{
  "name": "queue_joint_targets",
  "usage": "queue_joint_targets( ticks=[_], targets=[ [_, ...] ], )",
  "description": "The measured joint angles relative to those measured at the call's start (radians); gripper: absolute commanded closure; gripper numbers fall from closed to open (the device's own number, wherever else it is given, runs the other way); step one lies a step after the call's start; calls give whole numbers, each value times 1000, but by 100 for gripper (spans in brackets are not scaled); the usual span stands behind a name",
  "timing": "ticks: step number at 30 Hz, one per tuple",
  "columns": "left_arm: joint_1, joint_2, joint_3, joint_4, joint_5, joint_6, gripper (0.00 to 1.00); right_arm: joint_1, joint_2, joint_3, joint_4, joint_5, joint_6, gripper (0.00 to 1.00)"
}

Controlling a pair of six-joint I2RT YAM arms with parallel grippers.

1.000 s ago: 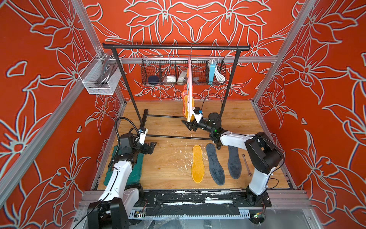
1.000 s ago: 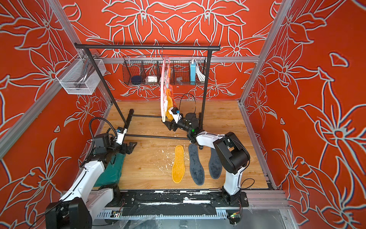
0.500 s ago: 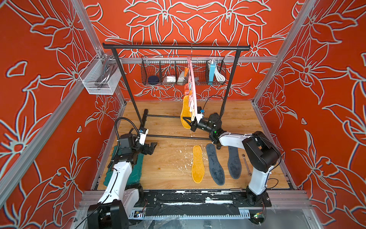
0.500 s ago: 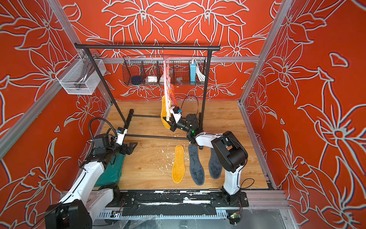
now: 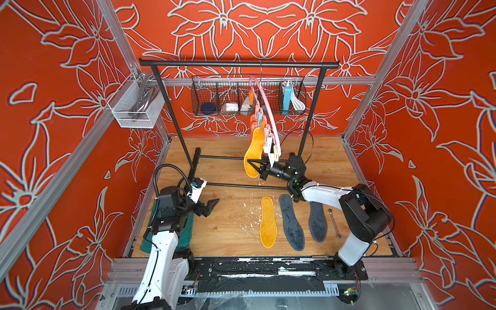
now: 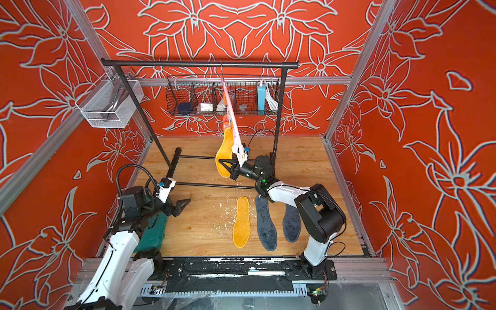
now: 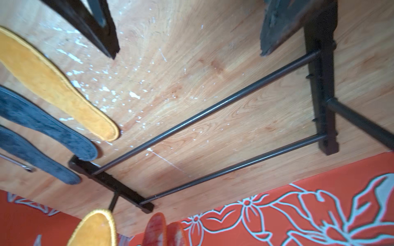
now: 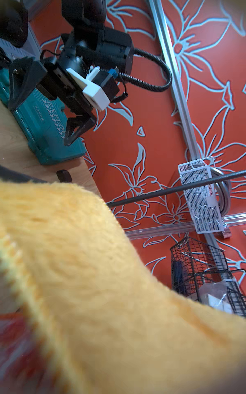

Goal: Take the shoe insoles off the hanger
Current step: Remove the insole from the hanger.

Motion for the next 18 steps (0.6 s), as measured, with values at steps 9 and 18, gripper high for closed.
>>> queue_joint_targets(
  ticks=[9, 18],
  targets=[
    [-61, 92, 216, -93, 166, 43, 2, 19, -70, -40, -16, -3, 36, 100],
    [-307, 178, 269, -121, 224, 5, 2, 60, -81, -57, -30, -1, 61, 100]
  ],
)
